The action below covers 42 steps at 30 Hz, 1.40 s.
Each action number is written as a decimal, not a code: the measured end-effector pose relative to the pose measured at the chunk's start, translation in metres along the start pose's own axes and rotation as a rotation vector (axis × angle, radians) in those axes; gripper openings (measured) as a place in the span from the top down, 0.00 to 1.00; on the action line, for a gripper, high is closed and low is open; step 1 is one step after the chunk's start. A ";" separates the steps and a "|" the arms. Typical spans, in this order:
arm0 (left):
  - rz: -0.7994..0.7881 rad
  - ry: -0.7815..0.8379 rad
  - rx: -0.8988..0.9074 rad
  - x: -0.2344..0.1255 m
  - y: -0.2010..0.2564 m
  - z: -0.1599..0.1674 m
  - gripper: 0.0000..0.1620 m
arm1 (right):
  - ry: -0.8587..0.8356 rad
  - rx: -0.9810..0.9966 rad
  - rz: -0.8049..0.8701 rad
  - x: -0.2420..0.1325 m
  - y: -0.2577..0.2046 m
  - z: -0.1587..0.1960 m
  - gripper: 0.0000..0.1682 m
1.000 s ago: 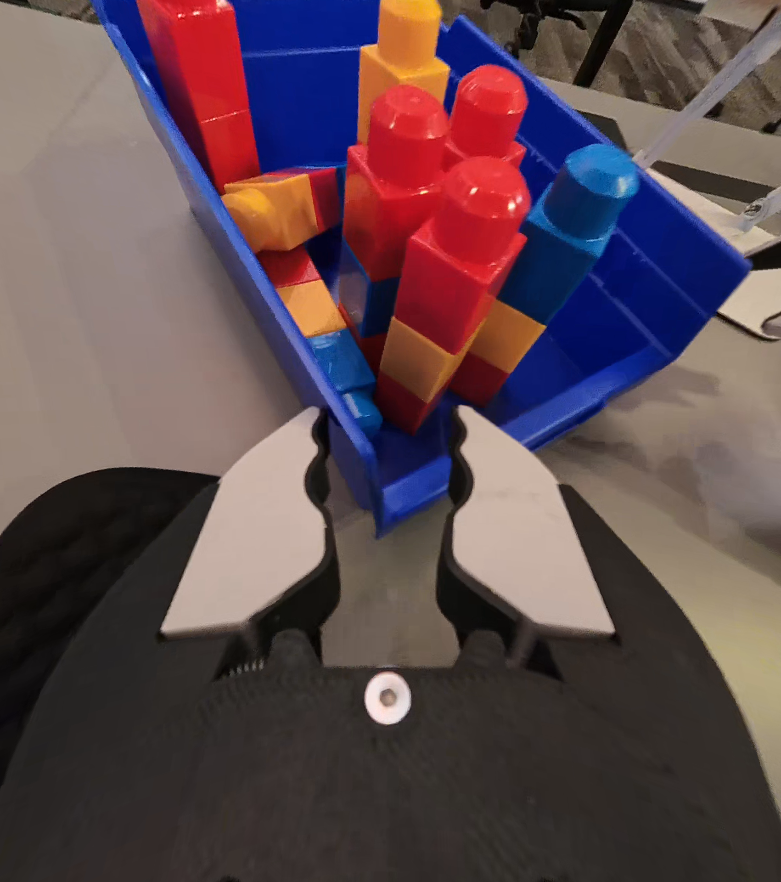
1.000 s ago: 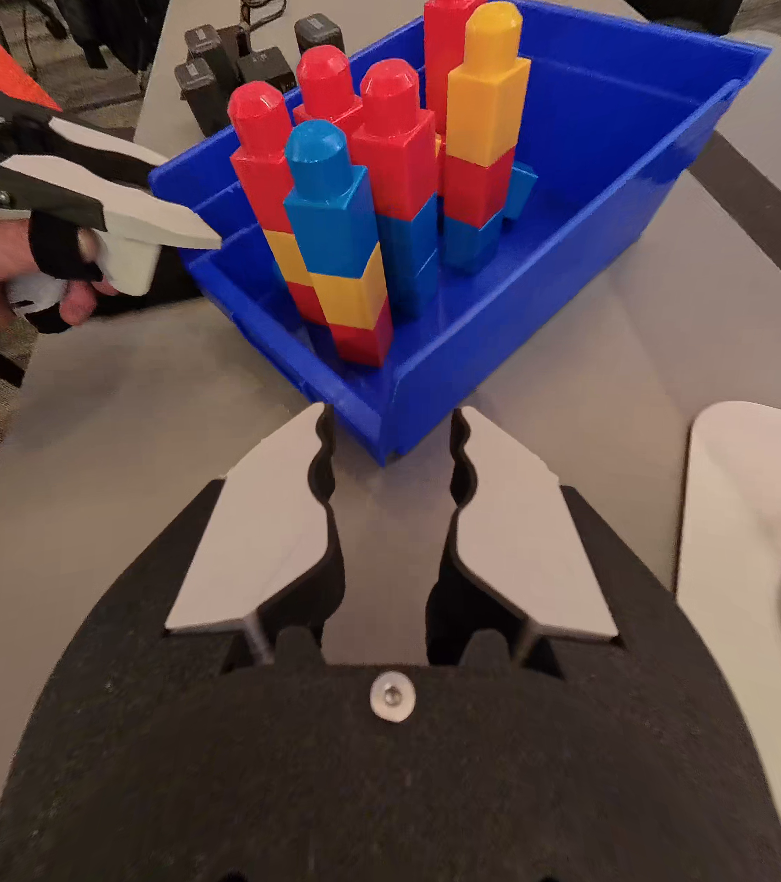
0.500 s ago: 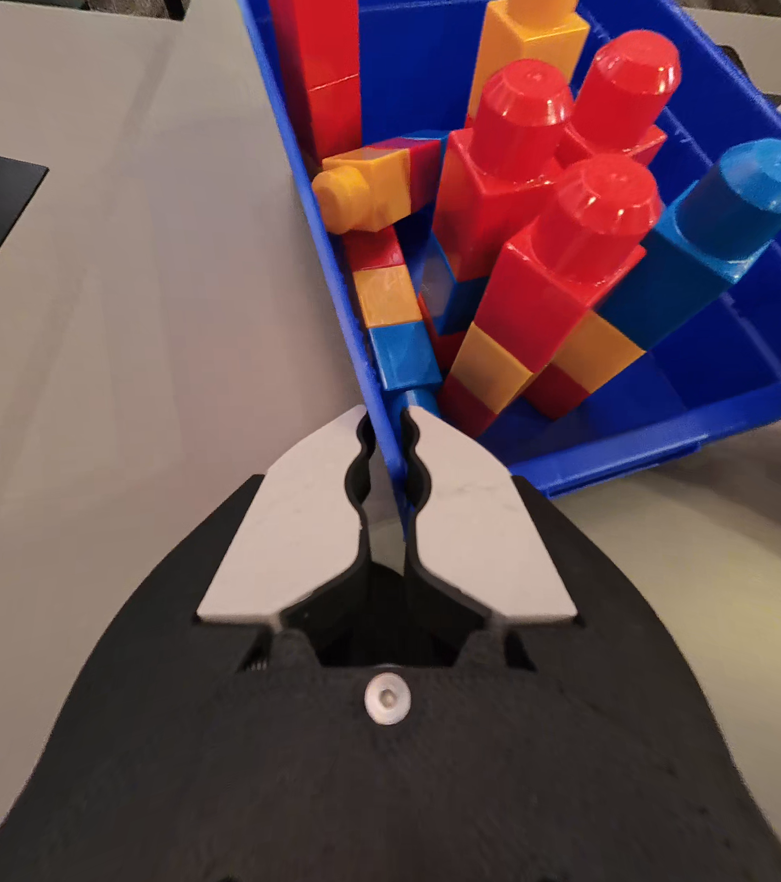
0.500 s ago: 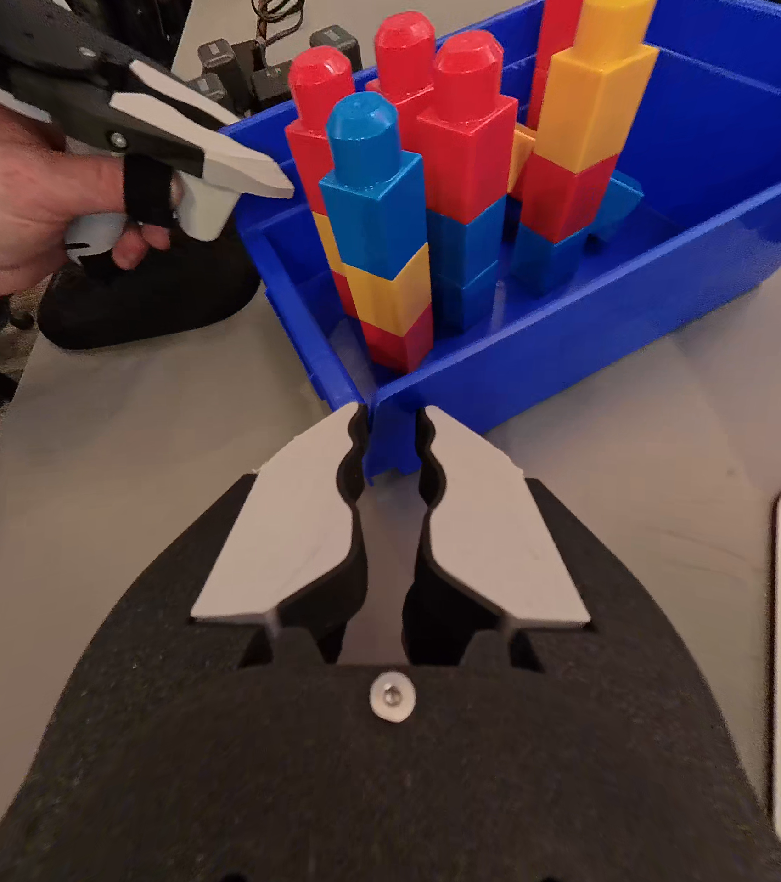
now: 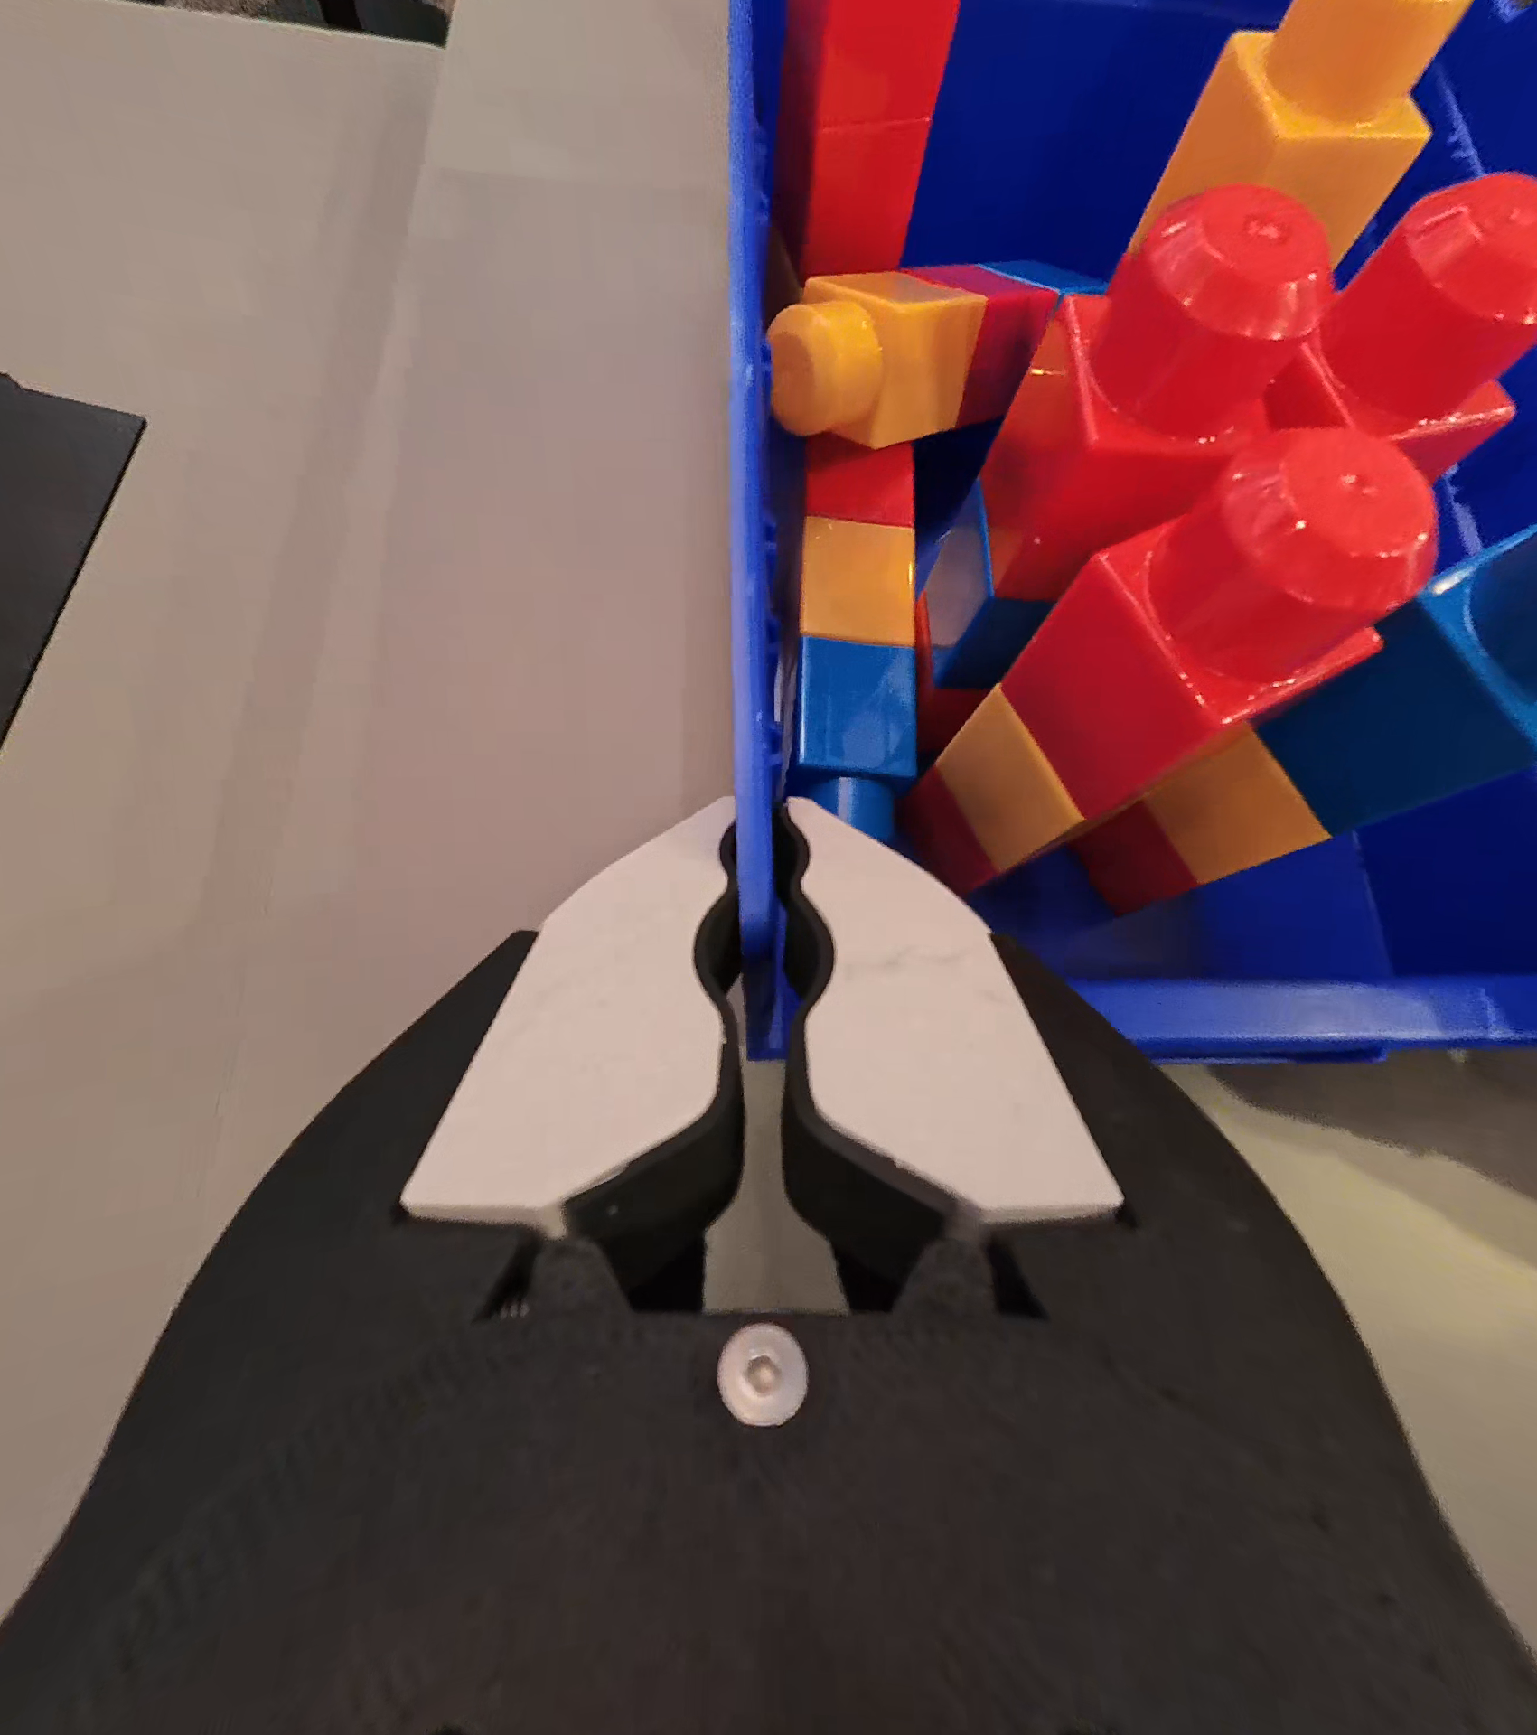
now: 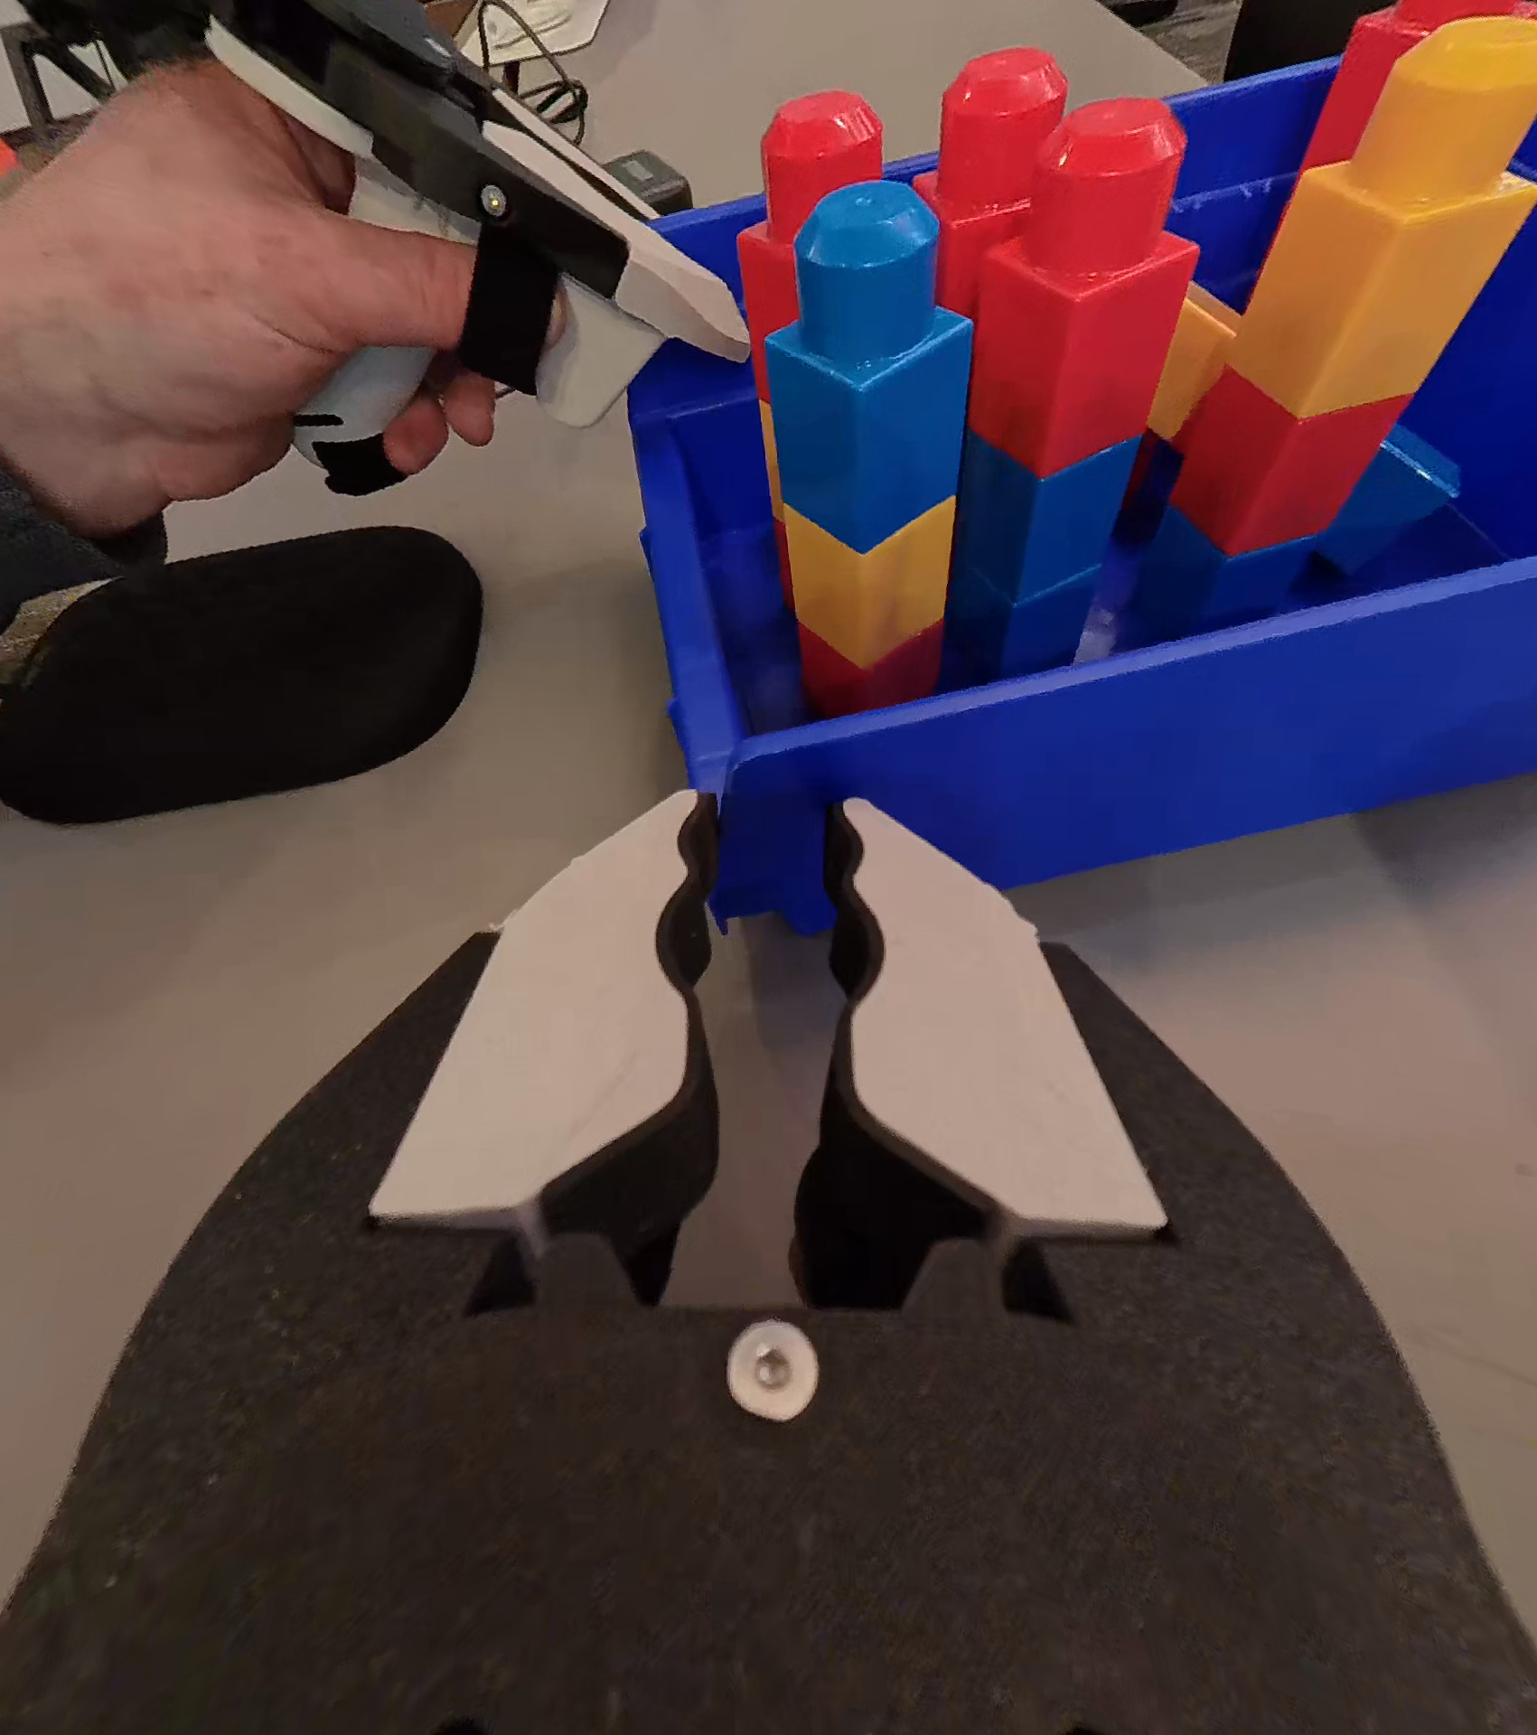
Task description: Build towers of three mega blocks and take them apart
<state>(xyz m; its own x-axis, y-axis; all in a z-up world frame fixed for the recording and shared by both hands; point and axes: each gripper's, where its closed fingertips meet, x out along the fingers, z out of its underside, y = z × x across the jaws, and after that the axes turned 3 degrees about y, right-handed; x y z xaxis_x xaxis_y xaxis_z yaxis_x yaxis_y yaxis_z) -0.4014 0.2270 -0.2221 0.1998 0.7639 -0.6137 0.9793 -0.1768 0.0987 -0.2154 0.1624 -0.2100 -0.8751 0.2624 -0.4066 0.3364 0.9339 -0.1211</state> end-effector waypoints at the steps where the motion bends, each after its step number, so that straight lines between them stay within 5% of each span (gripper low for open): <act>1: 0.003 -0.003 0.000 0.003 -0.003 -0.002 0.99 | 0.002 0.002 -0.001 0.003 0.001 -0.001 0.87; 31: 0.032 0.017 0.016 0.039 -0.028 -0.036 0.98 | 0.050 0.027 0.045 0.032 0.034 -0.017 0.85; 42: 0.032 0.242 0.005 -0.034 0.004 -0.057 0.72 | 0.037 0.000 0.058 -0.029 0.025 0.017 0.81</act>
<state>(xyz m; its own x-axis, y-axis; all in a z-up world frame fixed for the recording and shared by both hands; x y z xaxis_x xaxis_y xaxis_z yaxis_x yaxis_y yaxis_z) -0.4023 0.2353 -0.1564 0.2338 0.8843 -0.4042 0.9722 -0.2061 0.1114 -0.1757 0.1737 -0.2167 -0.8665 0.3248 -0.3790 0.3867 0.9170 -0.0980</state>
